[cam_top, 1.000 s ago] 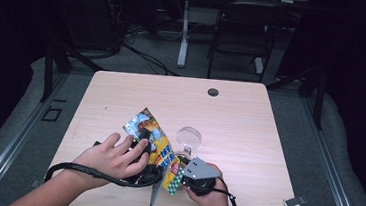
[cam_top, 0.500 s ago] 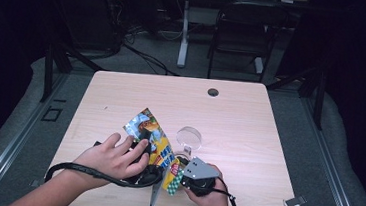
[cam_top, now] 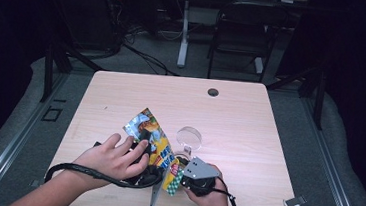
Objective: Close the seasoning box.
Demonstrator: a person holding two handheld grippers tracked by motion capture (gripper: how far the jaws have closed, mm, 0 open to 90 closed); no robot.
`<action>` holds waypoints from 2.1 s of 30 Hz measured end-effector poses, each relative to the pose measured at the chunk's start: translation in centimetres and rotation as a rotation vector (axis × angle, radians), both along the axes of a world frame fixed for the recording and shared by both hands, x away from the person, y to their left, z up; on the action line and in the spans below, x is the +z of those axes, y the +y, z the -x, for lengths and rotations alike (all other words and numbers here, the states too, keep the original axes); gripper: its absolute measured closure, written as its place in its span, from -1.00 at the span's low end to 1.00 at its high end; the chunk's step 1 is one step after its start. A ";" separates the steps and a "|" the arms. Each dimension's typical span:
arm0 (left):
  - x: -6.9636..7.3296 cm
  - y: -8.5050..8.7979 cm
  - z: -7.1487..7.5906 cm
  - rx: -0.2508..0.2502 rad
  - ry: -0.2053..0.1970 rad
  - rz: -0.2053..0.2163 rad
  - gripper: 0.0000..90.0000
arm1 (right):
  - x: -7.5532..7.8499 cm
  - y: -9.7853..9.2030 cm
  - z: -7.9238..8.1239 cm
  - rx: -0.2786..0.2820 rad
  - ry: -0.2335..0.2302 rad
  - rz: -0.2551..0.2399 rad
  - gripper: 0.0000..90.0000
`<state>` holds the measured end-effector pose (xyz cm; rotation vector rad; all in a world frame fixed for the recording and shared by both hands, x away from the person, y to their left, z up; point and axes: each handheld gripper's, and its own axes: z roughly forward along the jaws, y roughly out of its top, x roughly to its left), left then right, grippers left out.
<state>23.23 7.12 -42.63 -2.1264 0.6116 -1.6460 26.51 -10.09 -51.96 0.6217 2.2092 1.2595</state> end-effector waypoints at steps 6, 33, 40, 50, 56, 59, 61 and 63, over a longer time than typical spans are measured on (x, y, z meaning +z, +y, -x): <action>0.0 0.1 0.0 0.002 0.003 0.003 0.80 | 0.0 0.0 0.0 0.005 0.004 0.002 0.56; 0.1 -0.1 0.1 -0.005 -0.003 -0.014 0.82 | 0.1 0.0 0.1 0.007 0.006 -0.004 0.56; 0.1 -0.1 0.1 -0.005 -0.005 -0.014 0.82 | 0.1 0.0 0.1 0.004 0.001 -0.003 0.56; 0.2 -0.2 0.1 -0.009 -0.007 -0.008 0.83 | 0.1 0.0 0.1 0.006 0.003 -0.002 0.56; 0.3 -0.3 0.1 -0.008 -0.008 -0.020 0.83 | 0.1 0.0 0.1 0.006 0.005 -0.001 0.56; 0.2 -0.3 0.1 -0.008 -0.006 -0.017 0.83 | 0.1 0.0 0.1 0.006 0.005 -0.002 0.56; 0.2 -0.2 0.1 -0.003 -0.001 -0.003 0.83 | 0.1 0.0 0.1 0.007 0.006 0.000 0.56; 0.2 -0.2 0.2 -0.005 -0.003 -0.001 0.83 | 0.2 0.0 0.1 0.009 0.007 -0.002 0.56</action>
